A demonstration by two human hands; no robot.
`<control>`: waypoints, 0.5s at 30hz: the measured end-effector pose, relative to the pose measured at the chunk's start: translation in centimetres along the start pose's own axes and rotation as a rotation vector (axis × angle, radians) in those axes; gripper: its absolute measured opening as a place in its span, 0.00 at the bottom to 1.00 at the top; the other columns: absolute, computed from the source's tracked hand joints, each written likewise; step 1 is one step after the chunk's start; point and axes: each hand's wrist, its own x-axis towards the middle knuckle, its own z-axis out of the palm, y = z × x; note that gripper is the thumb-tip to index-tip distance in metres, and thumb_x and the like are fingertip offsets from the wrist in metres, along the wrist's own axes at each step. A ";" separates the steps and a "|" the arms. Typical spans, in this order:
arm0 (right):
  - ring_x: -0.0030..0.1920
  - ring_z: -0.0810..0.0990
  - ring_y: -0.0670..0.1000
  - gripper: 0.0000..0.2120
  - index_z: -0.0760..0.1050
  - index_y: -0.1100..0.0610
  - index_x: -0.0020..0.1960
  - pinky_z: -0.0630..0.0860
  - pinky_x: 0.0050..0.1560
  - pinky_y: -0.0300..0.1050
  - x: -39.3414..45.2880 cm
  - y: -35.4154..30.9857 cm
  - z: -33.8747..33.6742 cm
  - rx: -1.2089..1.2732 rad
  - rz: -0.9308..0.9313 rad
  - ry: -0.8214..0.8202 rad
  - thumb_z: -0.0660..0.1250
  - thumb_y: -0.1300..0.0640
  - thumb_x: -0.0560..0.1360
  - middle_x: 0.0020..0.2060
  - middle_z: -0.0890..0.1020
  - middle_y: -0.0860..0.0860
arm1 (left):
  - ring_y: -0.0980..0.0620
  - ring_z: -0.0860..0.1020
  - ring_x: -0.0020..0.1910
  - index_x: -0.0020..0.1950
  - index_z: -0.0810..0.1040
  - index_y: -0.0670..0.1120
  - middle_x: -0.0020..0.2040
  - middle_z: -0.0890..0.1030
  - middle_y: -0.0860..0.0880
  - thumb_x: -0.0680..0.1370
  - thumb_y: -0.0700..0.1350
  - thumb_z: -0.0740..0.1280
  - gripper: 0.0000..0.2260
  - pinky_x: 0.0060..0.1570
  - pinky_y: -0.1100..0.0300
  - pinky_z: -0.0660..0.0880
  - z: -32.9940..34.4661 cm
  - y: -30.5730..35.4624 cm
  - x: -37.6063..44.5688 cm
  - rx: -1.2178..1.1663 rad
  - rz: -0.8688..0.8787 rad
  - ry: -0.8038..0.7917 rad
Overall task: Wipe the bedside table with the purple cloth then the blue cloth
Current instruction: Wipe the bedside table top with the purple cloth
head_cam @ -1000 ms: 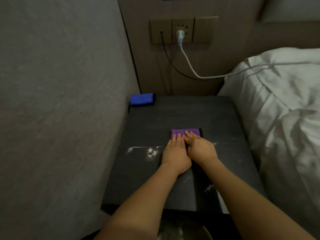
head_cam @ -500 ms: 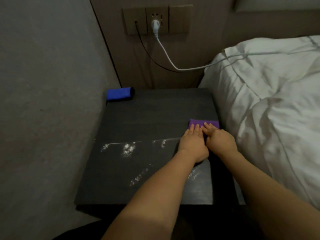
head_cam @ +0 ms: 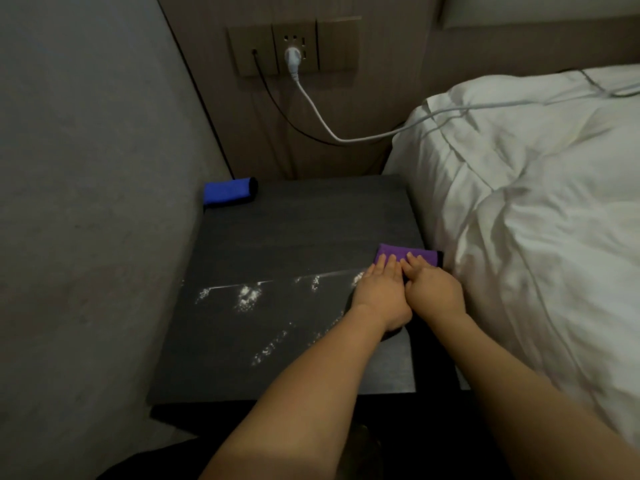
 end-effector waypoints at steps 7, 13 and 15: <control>0.73 0.62 0.47 0.23 0.64 0.53 0.72 0.63 0.69 0.43 -1.6 -3.1 0.6 -0.031 0.042 -0.040 0.54 0.56 0.78 0.74 0.63 0.50 | 0.47 0.46 0.78 0.78 0.47 0.40 0.79 0.48 0.43 0.77 0.49 0.57 0.34 0.75 0.54 0.45 0.6 -2.2 -2.3 -0.001 0.009 -0.002; 0.73 0.63 0.47 0.22 0.65 0.53 0.72 0.65 0.68 0.44 -1.9 -7.3 1.6 -0.027 0.029 -0.043 0.53 0.55 0.78 0.74 0.64 0.49 | 0.48 0.46 0.78 0.78 0.47 0.41 0.80 0.49 0.44 0.76 0.51 0.59 0.35 0.75 0.53 0.46 0.5 -5.9 -4.5 -0.002 -0.021 0.003; 0.73 0.64 0.47 0.21 0.66 0.53 0.71 0.66 0.67 0.44 -2.0 -8.7 2.1 -0.043 0.021 -0.035 0.52 0.54 0.79 0.74 0.64 0.49 | 0.49 0.46 0.78 0.78 0.47 0.42 0.80 0.48 0.45 0.76 0.51 0.58 0.35 0.75 0.53 0.45 0.4 -7.3 -5.2 -0.009 -0.031 -0.003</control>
